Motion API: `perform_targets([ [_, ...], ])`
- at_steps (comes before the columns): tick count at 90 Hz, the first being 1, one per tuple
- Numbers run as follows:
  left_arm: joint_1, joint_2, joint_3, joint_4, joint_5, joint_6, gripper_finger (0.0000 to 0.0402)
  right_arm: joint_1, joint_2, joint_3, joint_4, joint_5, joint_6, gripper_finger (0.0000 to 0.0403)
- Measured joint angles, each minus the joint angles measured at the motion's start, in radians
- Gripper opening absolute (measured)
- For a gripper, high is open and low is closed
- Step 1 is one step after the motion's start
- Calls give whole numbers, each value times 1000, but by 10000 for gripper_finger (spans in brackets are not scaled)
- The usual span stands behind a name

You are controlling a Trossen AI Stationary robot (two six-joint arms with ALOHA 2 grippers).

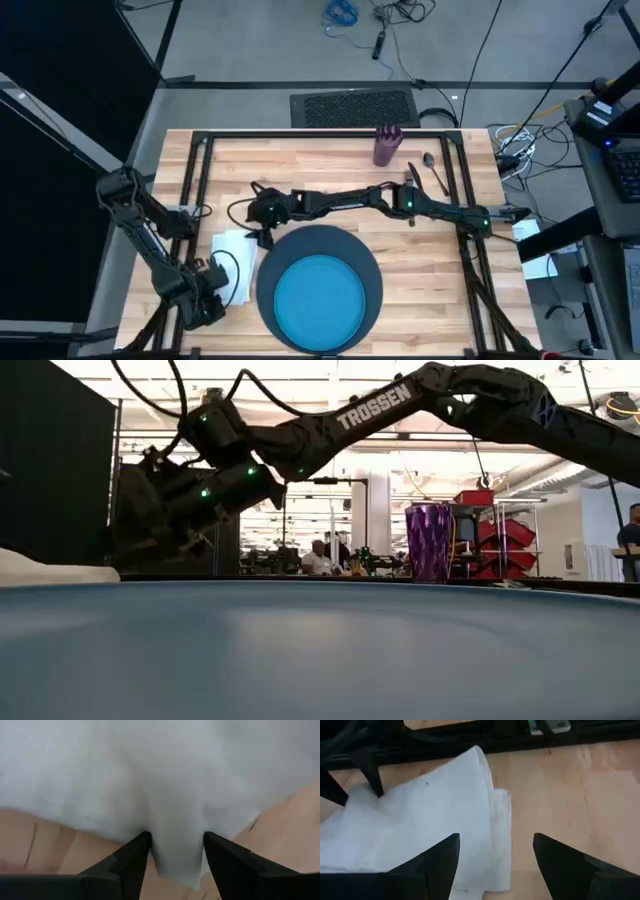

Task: Set table place
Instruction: Adjust the table napkin

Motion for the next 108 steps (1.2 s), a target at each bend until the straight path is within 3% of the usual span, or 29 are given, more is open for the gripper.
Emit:
perform_targets([
  [40,0,0,-2,-43,0,22,182,3,49,0,24,8,52,213],
  [49,0,0,-2,-42,-2,16,182,3,49,0,56,9,51,166],
  [62,0,0,-2,-43,-6,6,182,3,49,0,75,10,51,41],
  [67,0,0,-2,-43,-6,3,182,3,49,0,72,10,50,15],
  [89,0,0,-2,-43,-7,-1,182,13,40,1,-21,22,118,2],
  [108,-4,0,-3,-46,-12,-2,182,48,-6,2,-170,205,137,1],
])
